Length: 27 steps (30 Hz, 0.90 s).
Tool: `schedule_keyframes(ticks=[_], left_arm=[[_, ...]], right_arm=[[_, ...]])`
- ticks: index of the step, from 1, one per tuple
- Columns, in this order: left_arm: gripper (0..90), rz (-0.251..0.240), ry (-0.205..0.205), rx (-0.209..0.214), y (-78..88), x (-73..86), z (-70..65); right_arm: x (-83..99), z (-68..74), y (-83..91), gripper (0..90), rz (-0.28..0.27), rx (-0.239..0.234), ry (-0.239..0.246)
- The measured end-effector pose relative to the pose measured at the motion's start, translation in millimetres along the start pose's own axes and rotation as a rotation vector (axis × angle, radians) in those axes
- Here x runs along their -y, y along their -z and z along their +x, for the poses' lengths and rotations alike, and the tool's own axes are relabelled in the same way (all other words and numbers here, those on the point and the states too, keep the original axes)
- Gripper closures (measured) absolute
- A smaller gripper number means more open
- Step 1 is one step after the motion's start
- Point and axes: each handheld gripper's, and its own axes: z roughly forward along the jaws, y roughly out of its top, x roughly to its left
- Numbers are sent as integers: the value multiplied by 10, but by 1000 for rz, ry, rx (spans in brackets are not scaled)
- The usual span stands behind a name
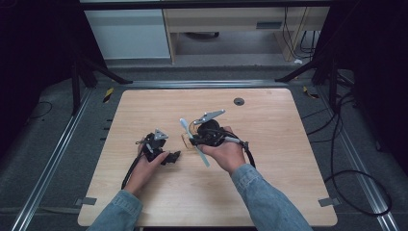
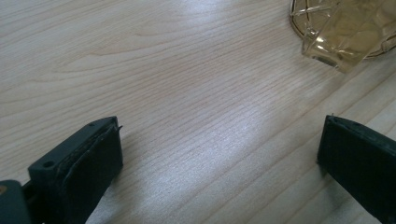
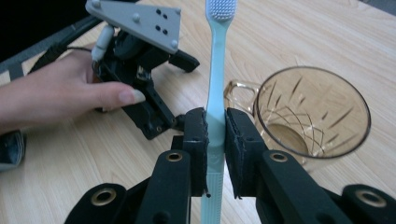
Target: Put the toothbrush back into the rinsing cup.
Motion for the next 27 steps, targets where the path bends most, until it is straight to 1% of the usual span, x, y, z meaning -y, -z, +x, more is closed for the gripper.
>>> schedule_keyframes(ticks=[3, 6, 11, 16, 18, 23, 27], left_arm=[[0, -3, 10, -7, 9, 11, 19], [0, -3, 11, -7, 10, 13, 25], [0, -5, 12, -9, 12, 16, 27], [0, -10, 18, -10, 13, 21, 23], [0, -4, 11, -10, 24, 27, 28], [0, -5, 12, -9, 26, 30, 28], [0, -5, 12, -8, 26, 30, 29]], right_arm=[[-21, 24, -20, 790, -35, 9, -14], [-46, 63, -23, 790, -71, 22, -17], [-80, 114, -71, 789, -114, 41, -23], [-119, 144, -82, 789, -156, 55, -31], [-129, 149, -88, 789, -174, 64, -33], [-159, 168, -90, 789, -238, 86, -34], [-190, 154, -89, 790, -270, 103, -36]])
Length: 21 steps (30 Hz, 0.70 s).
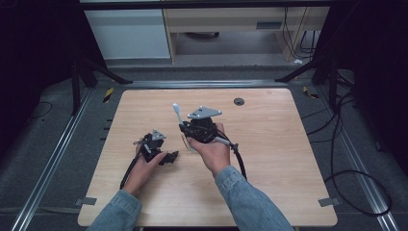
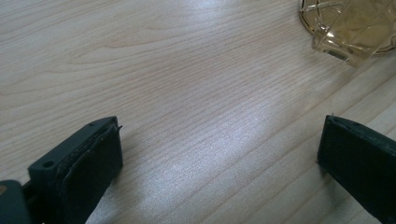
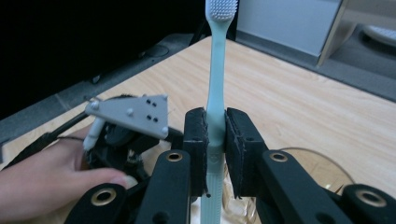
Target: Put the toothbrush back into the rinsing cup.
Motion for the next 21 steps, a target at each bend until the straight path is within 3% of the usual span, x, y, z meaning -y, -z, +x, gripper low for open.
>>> schedule_keyframes(ticks=[14, 21], left_arm=[[0, 3, -2, 0, 1, -3, 3], [0, 3, -2, 0, 1, -3, 3]], right_arm=[[-105, 2, -13, 791, -118, 45, -16], [-146, -15, -19, 791, -139, 64, -1]])
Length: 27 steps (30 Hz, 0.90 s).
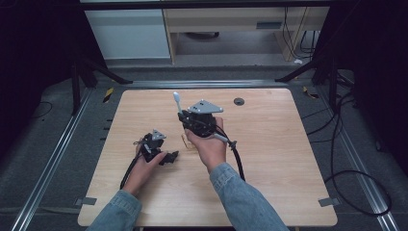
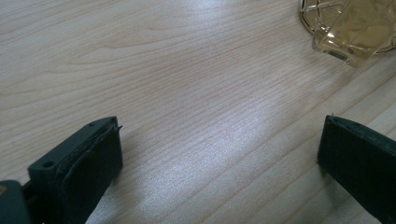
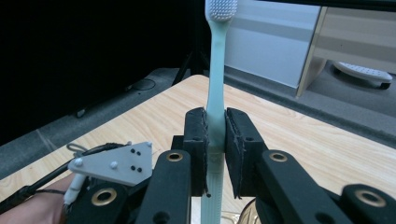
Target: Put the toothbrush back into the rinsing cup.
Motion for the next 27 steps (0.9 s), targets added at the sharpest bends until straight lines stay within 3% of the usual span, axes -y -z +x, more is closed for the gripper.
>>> schedule_keyframes(ticks=[14, 27], left_arm=[[0, 1, 1, 0, 0, 0, -1], [0, 3, -6, -2, 0, -2, 5]], right_arm=[[-16, -76, -31, 791, -113, 29, -19], [42, -64, -6, 791, -209, 43, 8]])
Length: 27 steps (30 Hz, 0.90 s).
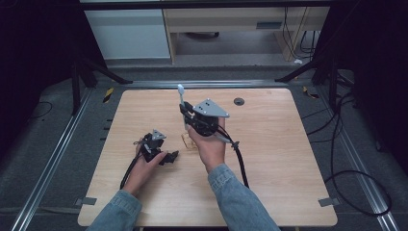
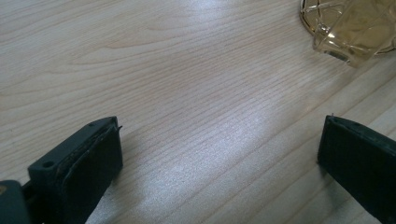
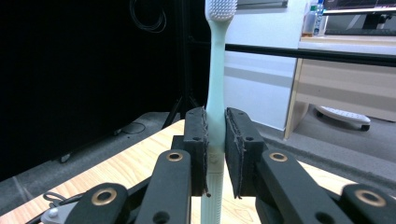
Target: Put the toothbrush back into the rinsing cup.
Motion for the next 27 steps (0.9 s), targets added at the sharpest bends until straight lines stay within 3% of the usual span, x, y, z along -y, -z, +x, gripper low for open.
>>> schedule_keyframes(ticks=[10, 13, 27], left_arm=[[0, 0, 0, 1, -2, -2, 3], [0, -1, -1, 1, -3, -2, 4], [0, -6, 5, -1, -8, -3, 1]], right_arm=[[135, 64, -51, 791, -19, -14, 23], [222, 85, -57, 791, -13, -10, 49], [404, 84, -85, 791, -22, -15, 44]])
